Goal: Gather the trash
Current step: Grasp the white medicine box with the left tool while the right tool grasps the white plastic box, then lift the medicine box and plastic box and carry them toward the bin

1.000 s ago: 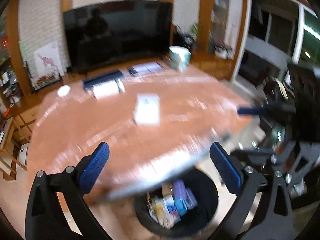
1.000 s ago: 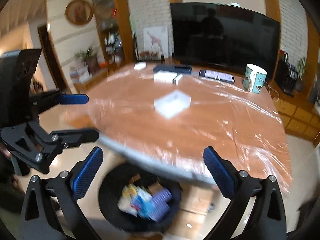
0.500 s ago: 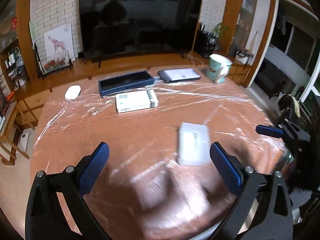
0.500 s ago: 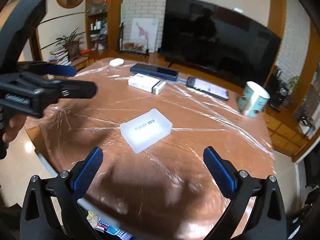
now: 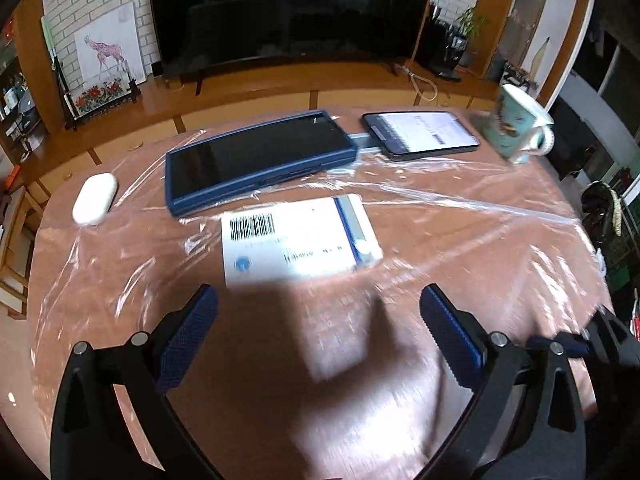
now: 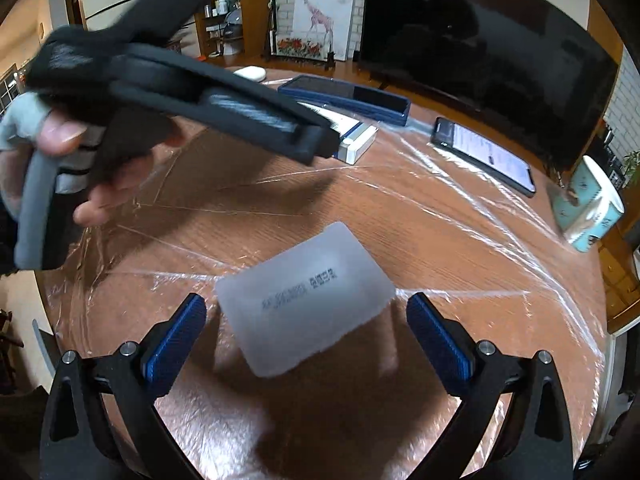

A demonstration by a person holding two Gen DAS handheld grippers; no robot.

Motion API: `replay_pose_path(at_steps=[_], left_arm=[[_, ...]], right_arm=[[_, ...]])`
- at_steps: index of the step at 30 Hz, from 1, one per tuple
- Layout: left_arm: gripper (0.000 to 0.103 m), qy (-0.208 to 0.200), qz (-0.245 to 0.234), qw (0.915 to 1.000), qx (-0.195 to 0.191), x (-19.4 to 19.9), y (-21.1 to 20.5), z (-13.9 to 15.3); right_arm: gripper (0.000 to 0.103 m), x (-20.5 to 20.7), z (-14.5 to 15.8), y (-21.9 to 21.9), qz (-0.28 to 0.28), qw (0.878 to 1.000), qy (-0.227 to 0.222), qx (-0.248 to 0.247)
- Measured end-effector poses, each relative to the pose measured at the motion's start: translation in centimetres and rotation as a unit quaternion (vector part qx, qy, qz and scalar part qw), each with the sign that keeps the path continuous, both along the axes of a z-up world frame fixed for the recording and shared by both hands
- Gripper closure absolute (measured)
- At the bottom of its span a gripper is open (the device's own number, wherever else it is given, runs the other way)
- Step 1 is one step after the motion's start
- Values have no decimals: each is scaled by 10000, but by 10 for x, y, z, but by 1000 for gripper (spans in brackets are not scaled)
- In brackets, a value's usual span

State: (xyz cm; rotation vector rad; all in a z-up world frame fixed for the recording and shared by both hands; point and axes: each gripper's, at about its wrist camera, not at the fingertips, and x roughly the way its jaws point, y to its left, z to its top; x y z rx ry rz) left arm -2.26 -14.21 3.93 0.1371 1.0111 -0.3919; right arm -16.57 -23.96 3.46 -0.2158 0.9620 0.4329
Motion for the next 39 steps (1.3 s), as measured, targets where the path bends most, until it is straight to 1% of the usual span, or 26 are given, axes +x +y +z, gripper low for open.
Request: replay_pose_path(at_steps=[3,11,15,17,21,23,25,34,39], left_arm=[[2,111,57,9999,46,16,-4,-9],[2,304,43,9994,151,37,-9,-24],[2,193,-43,9991,383,39,-15,-26],[2,121,-89,9987,480,37,-18,-27],[3,31,-151,9989,439,34,-17,-27],[3,-3,-169,9988,460,32,-17,-26],[3,-44,-167,9987,469,31,-17,-25],[3,-106,-117,9996,234,17,-7,-12],[3,-128,-34,9998,126,7,-1,-6]], right_arm=[[4,6,-5,2,52,9998,198,62],[4,13,-11,7,231,9988,429,50],[5,14,-15,14,359,9983,438,-134],[11,12,-14,18,449,9980,386,-213],[13,7,-13,20,485,9979,391,-189],[13,4,-11,17,436,9981,421,-81],[13,7,-10,9,330,9981,498,151],[13,0,0,-15,-160,9955,547,752],[13,-6,1,-21,-352,9944,549,826]])
